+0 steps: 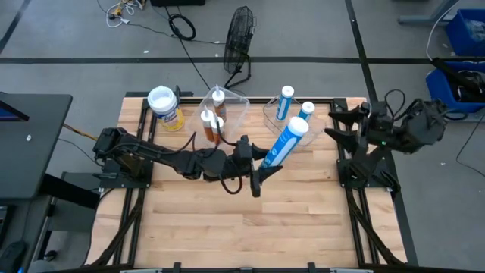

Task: Pick & place silicon tubes, Sealant and Lysol wipes
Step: Put the blue sealant into the transparent bin

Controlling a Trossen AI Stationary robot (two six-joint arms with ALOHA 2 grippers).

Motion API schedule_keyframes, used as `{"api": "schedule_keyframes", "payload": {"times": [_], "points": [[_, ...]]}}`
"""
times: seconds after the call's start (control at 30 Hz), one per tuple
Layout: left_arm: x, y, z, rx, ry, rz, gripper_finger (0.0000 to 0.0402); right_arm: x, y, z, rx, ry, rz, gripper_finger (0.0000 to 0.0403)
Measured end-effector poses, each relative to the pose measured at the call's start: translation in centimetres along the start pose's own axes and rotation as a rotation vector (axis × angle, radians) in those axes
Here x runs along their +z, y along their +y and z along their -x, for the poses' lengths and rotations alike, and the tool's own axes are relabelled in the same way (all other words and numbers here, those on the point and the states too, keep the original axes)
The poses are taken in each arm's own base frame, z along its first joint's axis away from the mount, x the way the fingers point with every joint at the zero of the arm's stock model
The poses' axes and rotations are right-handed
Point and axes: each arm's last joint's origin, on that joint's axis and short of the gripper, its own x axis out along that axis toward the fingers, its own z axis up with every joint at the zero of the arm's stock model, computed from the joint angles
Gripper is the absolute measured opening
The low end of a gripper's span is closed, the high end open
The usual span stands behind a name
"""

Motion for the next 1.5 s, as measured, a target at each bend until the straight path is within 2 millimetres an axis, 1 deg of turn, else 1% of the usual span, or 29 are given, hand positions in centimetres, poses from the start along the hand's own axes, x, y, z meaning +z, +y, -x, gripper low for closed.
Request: {"api": "schedule_keyframes", "payload": {"times": [0.1, 0.2, 0.27, 0.33, 0.47, 0.67, 0.93, 1.0, 1.1, 1.3, 1.4, 1.5], "points": [[0.5, 0.3, -0.2, 0.001, -0.037, 0.02, 0.0223, 0.2, 1.4, -0.6, 0.079, -0.009, 0.042, 0.0343], [0.9, 0.8, -0.4, 0.002, -0.066, 0.029, 0.0223, 0.4, 2.9, -1.7, 0.116, -0.054, 0.119, 0.0343], [1.1, 1.0, -0.5, 0.004, -0.086, 0.033, 0.0223, 0.6, 3.3, -2.2, 0.131, -0.08, 0.159, 0.0343], [1.4, 1.0, -0.5, -0.002, -0.115, 0.032, 0.0223, 1.2, 3.2, -2.3, 0.147, -0.109, 0.157, 0.0343], [2.0, 0.8, -0.4, -0.023, -0.163, 0.025, 0.0223, 1.4, 3.0, -2.8, 0.181, -0.113, 0.2, 0.0343], [2.0, 0.7, -0.3, -0.034, -0.171, 0.026, 0.0223, 2.3, 3.0, -4.1, 0.322, -0.146, 0.141, 0.0343], [2.0, 0.6, -0.3, -0.052, -0.167, 0.023, 0.0224, 2.0, 3.3, -7.1, 0.404, -0.115, 0.1, 0.0343], [2.0, 0.5, -0.3, -0.061, -0.165, 0.023, 0.0224, 2.3, 3.3, -7.7, 0.436, -0.132, 0.085, 0.0343], [1.9, 0.4, -0.2, -0.068, -0.164, 0.023, 0.0224, 2.5, 3.2, -8.5, 0.434, -0.163, 0.076, 0.0343], [1.8, -0.2, 0.0, -0.081, -0.159, 0.026, 0.0224, 2.9, 2.9, -9.7, 0.489, -0.173, 0.024, 0.0343], [1.7, -0.2, 0.0, -0.083, -0.152, 0.028, 0.0224, 2.8, 3.2, -10.7, 0.552, -0.159, 0.002, 0.0343], [1.6, -0.2, 0.0, -0.082, -0.143, 0.04, 0.0224, 2.3, 3.6, -11.9, 0.574, -0.149, -0.002, 0.0343]]}}
